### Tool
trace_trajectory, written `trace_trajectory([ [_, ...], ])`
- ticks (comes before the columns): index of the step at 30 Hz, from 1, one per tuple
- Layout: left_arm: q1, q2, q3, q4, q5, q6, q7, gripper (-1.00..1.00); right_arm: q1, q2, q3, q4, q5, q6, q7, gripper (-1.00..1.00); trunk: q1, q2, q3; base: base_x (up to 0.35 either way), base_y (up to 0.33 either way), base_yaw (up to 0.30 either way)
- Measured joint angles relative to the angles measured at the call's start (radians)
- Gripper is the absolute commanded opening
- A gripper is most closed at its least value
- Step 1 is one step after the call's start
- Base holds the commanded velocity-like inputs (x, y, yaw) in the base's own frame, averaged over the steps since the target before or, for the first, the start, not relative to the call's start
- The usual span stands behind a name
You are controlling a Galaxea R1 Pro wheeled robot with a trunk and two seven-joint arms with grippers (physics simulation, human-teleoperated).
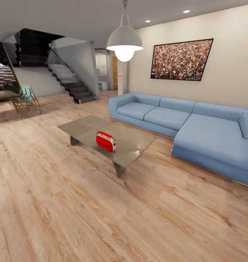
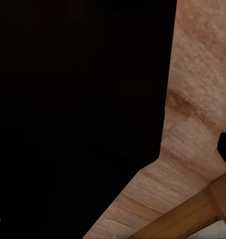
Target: Turn on the radio receiver that's on the table in the living room.
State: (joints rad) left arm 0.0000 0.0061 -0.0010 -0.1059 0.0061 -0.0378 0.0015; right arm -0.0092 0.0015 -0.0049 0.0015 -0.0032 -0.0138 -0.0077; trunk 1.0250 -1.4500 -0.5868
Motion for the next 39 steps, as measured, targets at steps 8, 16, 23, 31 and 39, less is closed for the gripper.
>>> trace_trajectory([
  [8, 0.000, 0.000, 0.000, 0.000, 0.000, 0.000, 0.000, 1.00, 0.000, 0.000, 0.000, 0.000, 0.000, 0.000, 0.000, 1.00, 0.000, 0.000, -0.004, 0.000, 0.000, 0.270],
  [16, 0.000, -0.001, -0.001, 0.000, -0.001, 0.001, 0.000, 1.00, 0.000, 0.000, 0.000, 0.000, 0.000, 0.000, 0.000, 1.00, 0.000, 0.000, -0.009, 0.000, 0.000, 0.270],
  [23, 0.000, -0.002, 0.001, 0.000, 0.000, 0.001, 0.000, 1.00, 0.000, 0.000, 0.000, 0.000, 0.000, 0.000, 0.000, 1.00, 0.000, 0.000, -0.013, 0.000, 0.000, 0.270],
  [31, 0.000, -0.003, 0.002, 0.000, 0.000, 0.002, 0.000, 1.00, 0.000, -0.001, 0.000, 0.000, 0.000, 0.000, 0.001, 1.00, 0.000, 0.000, -0.015, 0.000, 0.000, 0.123],
  [39, 0.000, 0.001, 0.002, 0.000, 0.000, 0.011, -0.011, 1.00, 0.000, -0.001, 0.002, 0.000, 0.003, 0.000, 0.002, 1.00, 0.000, 0.000, -0.015, 0.179, 0.039, 0.006],
])
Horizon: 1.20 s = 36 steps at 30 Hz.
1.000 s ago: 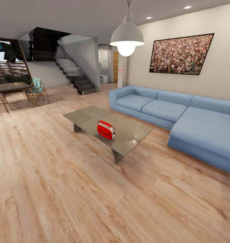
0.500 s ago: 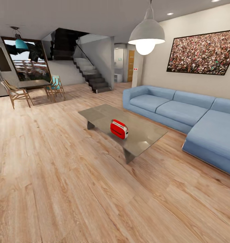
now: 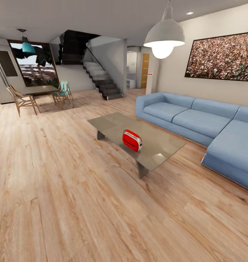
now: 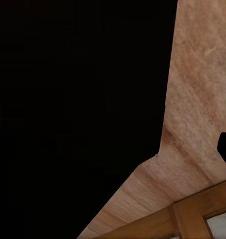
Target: Turn on the radio receiver that's on the table in the living room.
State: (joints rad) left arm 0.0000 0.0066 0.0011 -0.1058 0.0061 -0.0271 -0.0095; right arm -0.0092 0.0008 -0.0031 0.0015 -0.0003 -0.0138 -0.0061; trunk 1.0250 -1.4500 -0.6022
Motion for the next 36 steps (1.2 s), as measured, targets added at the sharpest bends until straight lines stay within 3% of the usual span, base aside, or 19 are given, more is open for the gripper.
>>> trace_trajectory([
  [22, 0.000, 0.001, 0.001, 0.000, 0.000, 0.001, -0.001, 1.00, 0.000, 0.001, 0.002, 0.000, 0.002, 0.000, 0.000, 1.00, 0.000, 0.000, 0.000, 0.312, 0.120, 0.000],
  [36, 0.000, 0.002, 0.003, 0.000, 0.002, 0.001, -0.001, 1.00, 0.000, 0.001, 0.005, 0.000, 0.003, 0.001, 0.000, 1.00, 0.000, 0.000, 0.000, 0.322, 0.009, 0.000],
])
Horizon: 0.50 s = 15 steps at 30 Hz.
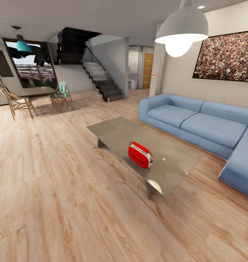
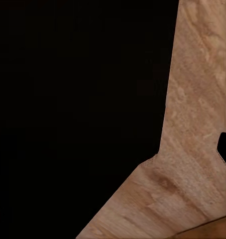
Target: Turn on the radio receiver that's on the table in the living room.
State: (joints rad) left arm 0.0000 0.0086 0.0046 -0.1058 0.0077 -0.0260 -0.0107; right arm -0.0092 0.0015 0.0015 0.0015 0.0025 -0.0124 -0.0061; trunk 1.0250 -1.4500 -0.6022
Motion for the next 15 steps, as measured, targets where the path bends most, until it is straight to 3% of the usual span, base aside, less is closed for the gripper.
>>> trace_trajectory([
  [15, 0.000, 0.001, 0.000, 0.000, 0.000, 0.000, 0.000, 1.00, 0.000, 0.000, 0.000, 0.000, -0.001, 0.000, 0.000, 1.00, 0.000, 0.000, 0.000, 0.323, 0.000, 0.000],
])
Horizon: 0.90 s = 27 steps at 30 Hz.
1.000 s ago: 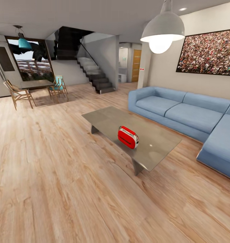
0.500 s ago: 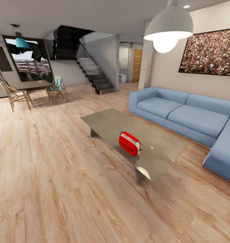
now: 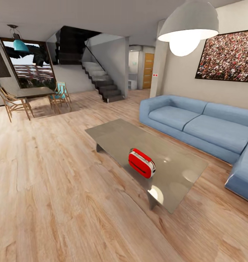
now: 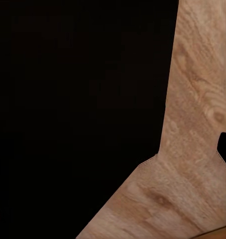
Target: Turn on the radio receiver that's on the table in the living room.
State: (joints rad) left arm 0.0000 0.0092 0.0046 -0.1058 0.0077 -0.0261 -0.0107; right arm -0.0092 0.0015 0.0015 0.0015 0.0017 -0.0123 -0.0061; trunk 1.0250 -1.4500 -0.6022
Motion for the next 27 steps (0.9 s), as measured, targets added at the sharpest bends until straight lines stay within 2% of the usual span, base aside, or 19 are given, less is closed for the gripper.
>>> trace_trajectory([
  [16, 0.000, 0.000, 0.000, 0.000, 0.000, 0.000, 0.001, 1.00, 0.000, 0.000, -0.003, 0.000, 0.000, 0.000, 0.000, 1.00, 0.000, 0.000, 0.000, 0.307, 0.000, 0.005],
  [27, 0.000, -0.001, -0.001, 0.000, -0.001, 0.000, 0.002, 1.00, 0.000, 0.000, 0.000, 0.000, 0.000, -0.002, 0.000, 1.00, 0.000, 0.000, 0.000, 0.021, 0.000, 0.243],
])
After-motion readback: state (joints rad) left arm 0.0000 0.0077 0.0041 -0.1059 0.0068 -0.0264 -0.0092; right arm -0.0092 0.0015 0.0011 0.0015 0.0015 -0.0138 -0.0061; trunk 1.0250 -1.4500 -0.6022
